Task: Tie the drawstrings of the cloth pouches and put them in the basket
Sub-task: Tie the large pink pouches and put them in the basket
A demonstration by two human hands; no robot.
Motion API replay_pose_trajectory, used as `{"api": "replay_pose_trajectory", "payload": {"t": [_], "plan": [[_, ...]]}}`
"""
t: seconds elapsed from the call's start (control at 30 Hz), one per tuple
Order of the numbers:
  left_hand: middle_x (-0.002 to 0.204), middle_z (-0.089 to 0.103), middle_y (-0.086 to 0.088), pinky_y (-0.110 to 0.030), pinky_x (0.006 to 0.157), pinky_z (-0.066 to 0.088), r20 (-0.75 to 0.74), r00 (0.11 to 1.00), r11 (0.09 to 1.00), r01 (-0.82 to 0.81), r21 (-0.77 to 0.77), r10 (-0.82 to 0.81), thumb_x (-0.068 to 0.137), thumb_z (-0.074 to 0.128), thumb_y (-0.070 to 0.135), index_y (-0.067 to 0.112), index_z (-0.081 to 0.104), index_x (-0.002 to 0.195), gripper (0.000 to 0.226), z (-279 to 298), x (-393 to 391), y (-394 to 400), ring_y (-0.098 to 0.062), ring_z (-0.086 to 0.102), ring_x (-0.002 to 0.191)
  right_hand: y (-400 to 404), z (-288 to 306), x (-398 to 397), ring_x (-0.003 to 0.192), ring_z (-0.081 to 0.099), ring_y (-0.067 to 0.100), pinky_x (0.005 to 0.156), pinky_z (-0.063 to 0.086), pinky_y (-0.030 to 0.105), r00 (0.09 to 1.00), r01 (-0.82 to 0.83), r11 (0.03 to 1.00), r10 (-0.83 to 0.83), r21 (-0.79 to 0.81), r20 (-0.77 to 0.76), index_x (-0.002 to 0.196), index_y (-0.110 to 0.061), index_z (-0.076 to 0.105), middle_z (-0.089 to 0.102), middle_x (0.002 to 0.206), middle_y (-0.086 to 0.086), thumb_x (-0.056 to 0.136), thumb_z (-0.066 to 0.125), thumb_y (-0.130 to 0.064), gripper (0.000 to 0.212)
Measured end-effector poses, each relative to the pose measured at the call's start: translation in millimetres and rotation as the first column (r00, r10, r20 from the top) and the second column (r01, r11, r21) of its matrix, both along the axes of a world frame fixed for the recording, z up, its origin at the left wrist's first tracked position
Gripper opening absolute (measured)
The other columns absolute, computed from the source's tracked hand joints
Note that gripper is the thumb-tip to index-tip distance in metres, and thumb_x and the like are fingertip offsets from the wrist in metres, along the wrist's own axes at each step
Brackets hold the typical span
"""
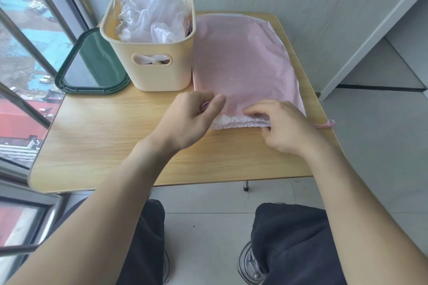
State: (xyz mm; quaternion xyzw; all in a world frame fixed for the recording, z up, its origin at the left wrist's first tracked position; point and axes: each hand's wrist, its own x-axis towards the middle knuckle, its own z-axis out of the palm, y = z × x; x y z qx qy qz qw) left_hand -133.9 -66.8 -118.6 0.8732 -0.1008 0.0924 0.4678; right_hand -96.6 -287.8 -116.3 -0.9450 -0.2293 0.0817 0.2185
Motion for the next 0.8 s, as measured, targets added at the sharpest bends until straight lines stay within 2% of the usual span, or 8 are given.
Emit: {"api": "replay_pose_trajectory", "payload": {"t": [0.1,0.2,0.3,0.37,0.47,0.6,0.73,0.8], "plan": [[0.057,0.040,-0.006,-0.043,0.054,0.045,0.015,0.999,0.999,0.036,0.032,-0.037,0.103,0.044,0.037,0.007,0.037,0.067,0.048,-3,-3,-3,-0.021,0.037,0.053,-1,1,-3,0.121,0.057,0.008,0.100,0.043,0.021,1.000,0.005,1.000,-0.004,-0.019,0.006,0.134,-0.023,0.064,0.062,0.132,-0.011,0.080,0.056,0.015,0.066],[0.070,0.058,-0.011,-0.047,0.060,0.046,0.011,0.998,0.995,0.069,0.078,-0.070,0.105,0.041,0.026,0.005,0.045,0.083,0.031,-7,-3,-6,-0.029,0.053,0.061,-4,1,-2,0.110,0.057,0.004,0.093,0.043,0.015,0.998,0.056,0.998,-0.056,0.019,0.006,0.125,-0.025,0.066,0.058,0.128,-0.010,0.083,0.063,0.010,0.055],[0.079,0.062,-0.012,-0.051,0.065,0.046,-0.044,0.999,0.983,0.016,0.181,-0.008,0.105,0.037,0.019,0.006,0.046,0.092,0.021,-17,1,-6,-0.033,0.056,0.067,-7,5,-2,0.107,0.056,0.017,0.086,0.046,0.030,0.974,0.222,0.974,-0.219,-0.041,0.060,0.112,-0.023,0.059,0.042,0.126,-0.003,0.082,0.079,-0.013,0.037],[0.083,0.063,-0.013,-0.051,0.067,0.044,-0.076,0.996,0.981,-0.023,0.194,0.038,0.104,0.038,0.016,0.002,0.048,0.095,0.019,-19,4,-6,-0.036,0.056,0.072,-14,9,2,0.111,0.052,0.022,0.090,0.047,0.039,0.924,0.382,0.915,-0.374,-0.134,0.082,0.109,-0.021,0.056,0.042,0.126,0.002,0.072,0.090,-0.035,0.052],[0.087,0.063,-0.013,-0.045,0.070,0.039,-0.101,0.991,0.980,-0.062,0.189,0.083,0.104,0.038,0.017,-0.001,0.050,0.095,0.023,-16,7,-7,-0.034,0.056,0.077,-29,14,7,0.114,0.054,0.028,0.096,0.049,0.047,0.871,0.453,0.836,-0.489,-0.309,-0.047,0.113,-0.016,0.059,0.048,0.128,0.007,0.061,0.092,-0.054,0.072],[0.080,0.061,-0.012,-0.038,0.064,0.039,-0.131,0.987,0.976,-0.062,0.211,0.091,0.103,0.040,0.019,0.000,0.052,0.091,0.025,-12,6,-6,-0.032,0.054,0.074,-46,20,13,0.099,0.057,0.024,0.081,0.044,0.034,0.816,0.487,0.813,-0.554,-0.320,-0.165,0.104,-0.015,0.064,0.057,0.111,0.002,0.063,0.095,-0.041,0.058],[0.077,0.057,-0.004,-0.033,0.061,0.036,-0.147,0.984,0.976,-0.068,0.208,0.100,0.103,0.041,0.019,0.001,0.051,0.090,0.025,-12,7,-3,-0.028,0.053,0.073,-64,13,20,0.080,0.067,0.026,0.083,0.054,0.038,0.778,0.498,0.829,-0.557,-0.256,-0.290,0.085,-0.013,0.069,0.073,0.083,0.007,0.072,0.092,-0.024,0.028],[0.077,0.056,-0.004,-0.032,0.059,0.036,-0.155,0.982,0.975,-0.073,0.210,0.107,0.103,0.041,0.020,0.001,0.050,0.088,0.025,-12,10,-2,-0.027,0.052,0.073,-73,12,23,0.065,0.063,0.020,0.077,0.053,0.035,0.787,0.464,0.857,-0.514,-0.224,-0.340,0.082,-0.014,0.074,0.073,0.069,0.007,0.078,0.087,-0.025,0.018]]}}
